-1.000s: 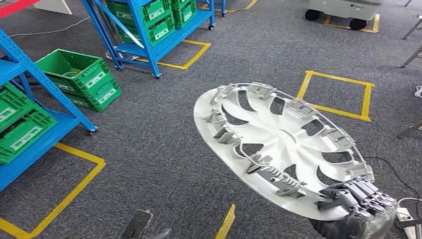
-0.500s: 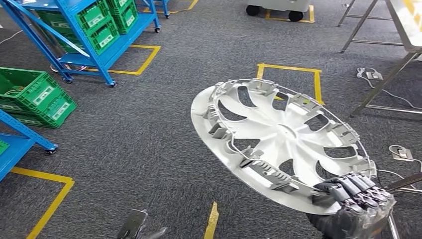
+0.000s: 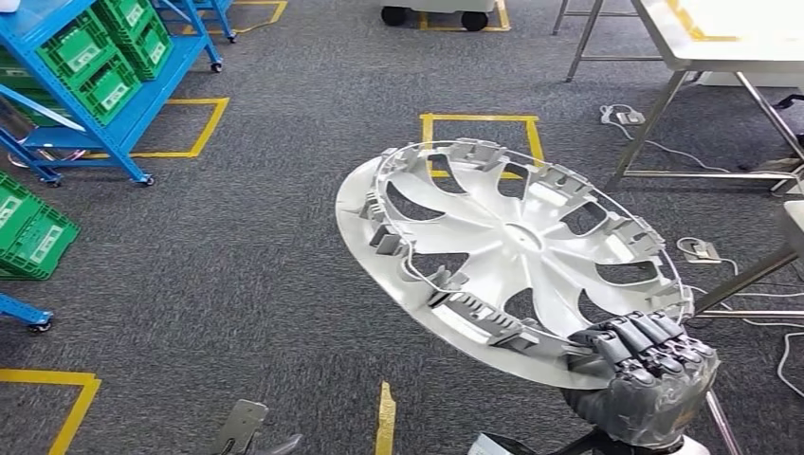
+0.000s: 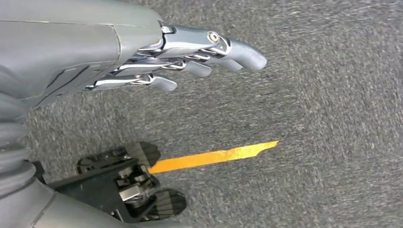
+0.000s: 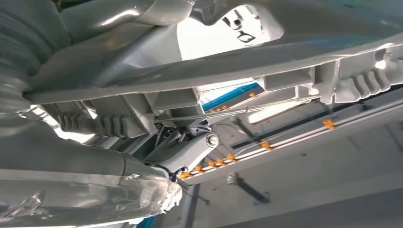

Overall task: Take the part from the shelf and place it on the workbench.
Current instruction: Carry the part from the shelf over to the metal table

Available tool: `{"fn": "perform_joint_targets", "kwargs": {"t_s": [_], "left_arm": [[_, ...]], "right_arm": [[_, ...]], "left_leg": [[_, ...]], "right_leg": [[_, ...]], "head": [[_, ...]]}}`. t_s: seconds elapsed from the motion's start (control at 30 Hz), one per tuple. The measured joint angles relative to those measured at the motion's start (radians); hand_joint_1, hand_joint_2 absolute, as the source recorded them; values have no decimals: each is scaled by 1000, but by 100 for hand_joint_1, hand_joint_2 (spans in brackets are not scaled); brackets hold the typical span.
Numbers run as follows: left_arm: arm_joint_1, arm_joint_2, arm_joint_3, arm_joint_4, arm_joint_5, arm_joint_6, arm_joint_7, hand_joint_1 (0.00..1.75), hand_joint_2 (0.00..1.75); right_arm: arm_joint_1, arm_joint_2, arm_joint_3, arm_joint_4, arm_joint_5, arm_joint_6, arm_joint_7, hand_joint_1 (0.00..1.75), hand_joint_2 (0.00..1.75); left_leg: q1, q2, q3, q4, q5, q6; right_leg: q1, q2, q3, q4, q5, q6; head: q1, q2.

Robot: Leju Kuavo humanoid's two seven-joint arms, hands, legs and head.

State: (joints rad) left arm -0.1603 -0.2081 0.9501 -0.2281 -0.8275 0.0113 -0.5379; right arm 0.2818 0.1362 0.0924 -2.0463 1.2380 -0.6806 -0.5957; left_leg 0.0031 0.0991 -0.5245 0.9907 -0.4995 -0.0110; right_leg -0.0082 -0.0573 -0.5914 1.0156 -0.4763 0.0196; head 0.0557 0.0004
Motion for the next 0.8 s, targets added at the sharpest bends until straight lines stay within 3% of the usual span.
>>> {"fn": "perform_joint_targets", "kwargs": {"t_s": [0.03,0.1,0.13,0.2,0.23,0.27,0.3,0.33,0.4,0.47,0.53,0.6,0.67,0.7,0.73,0.77,0.8], "left_arm": [[-1,0,0,0,0,0,0,0,175],[-1,0,1,0,0,0,0,0,175],[-1,0,1,0,0,0,0,0,175],[4,0,1,0,0,0,0,0,175],[7,0,1,0,0,0,0,0,175],[9,1,1,0,0,0,0,0,175],[10,1,1,0,0,0,0,0,175],[10,2,1,0,0,0,0,0,175],[10,5,1,0,0,0,0,0,175],[10,8,1,0,0,0,0,0,175],[8,7,1,0,1,0,0,0,175],[6,5,2,0,1,0,0,0,175],[7,4,2,0,1,0,0,0,175],[9,5,2,0,1,0,0,0,175],[10,5,2,0,1,0,0,0,175],[11,5,2,0,1,0,0,0,175],[11,5,2,0,1,0,0,0,175]], "right_arm": [[-1,0,1,2,0,0,0,175,175],[-3,0,2,4,0,0,0,175,175],[-4,0,4,5,0,0,0,175,175],[-7,0,7,9,0,0,0,175,175],[-7,0,8,11,0,0,0,175,175],[-8,0,9,12,0,0,0,175,175],[-8,0,9,14,0,0,0,175,175],[-8,0,9,15,0,0,0,175,175],[-9,0,10,18,0,0,0,175,175],[-12,0,10,20,0,0,0,175,175],[-12,0,10,21,0,0,0,175,175],[-11,0,10,22,0,0,0,175,175],[-13,0,10,22,0,0,0,175,175],[-14,0,11,23,0,0,0,175,175],[-15,0,11,24,0,0,0,175,175],[-14,0,10,25,0,0,0,175,175],[-14,0,10,26,0,0,0,175,175]], "left_leg": [[3,5,3,0,-3,-6],[8,-20,-7,33,-33,-14],[10,-44,-28,81,-63,-16],[10,-84,-98,225,-127,-14],[10,-90,-129,281,-142,-12],[9,-93,-147,306,-137,-9],[9,-95,-145,288,-110,-5],[8,-104,-126,236,-69,0],[9,-154,-74,101,4,9],[10,-190,-45,30,20,10],[10,-174,-39,17,16,12],[12,-149,-35,7,20,21],[11,-120,-32,3,21,29],[9,-105,-32,3,20,31],[8,-89,-32,3,18,31],[8,-74,-31,3,17,31],[8,-60,-29,3,15,30]], "right_leg": [[0,10,0,-2,1,-7],[0,32,3,-7,5,-23],[-2,43,4,-9,6,-29],[1,68,4,-9,6,-35],[3,83,4,-9,6,-36],[5,99,5,-8,6,-37],[7,114,6,-8,6,-37],[8,129,8,-8,6,-37],[8,156,8,-5,6,-35],[6,178,0,-2,7,-26],[3,198,-11,-3,11,-14],[5,163,-28,20,-5,-4],[7,96,-77,121,-62,3],[5,77,-111,191,-95,7],[3,68,-140,252,-118,11],[0,64,-154,281,-121,15],[-2,60,-149,271,-106,17]], "head": [[0,0],[-3,0],[-6,0],[-11,0],[-12,0],[-12,0],[-12,0],[-12,0],[-12,0],[-13,0],[-14,0],[-12,0],[-7,0],[-5,0],[-5,0],[-5,0],[-5,0]]}}
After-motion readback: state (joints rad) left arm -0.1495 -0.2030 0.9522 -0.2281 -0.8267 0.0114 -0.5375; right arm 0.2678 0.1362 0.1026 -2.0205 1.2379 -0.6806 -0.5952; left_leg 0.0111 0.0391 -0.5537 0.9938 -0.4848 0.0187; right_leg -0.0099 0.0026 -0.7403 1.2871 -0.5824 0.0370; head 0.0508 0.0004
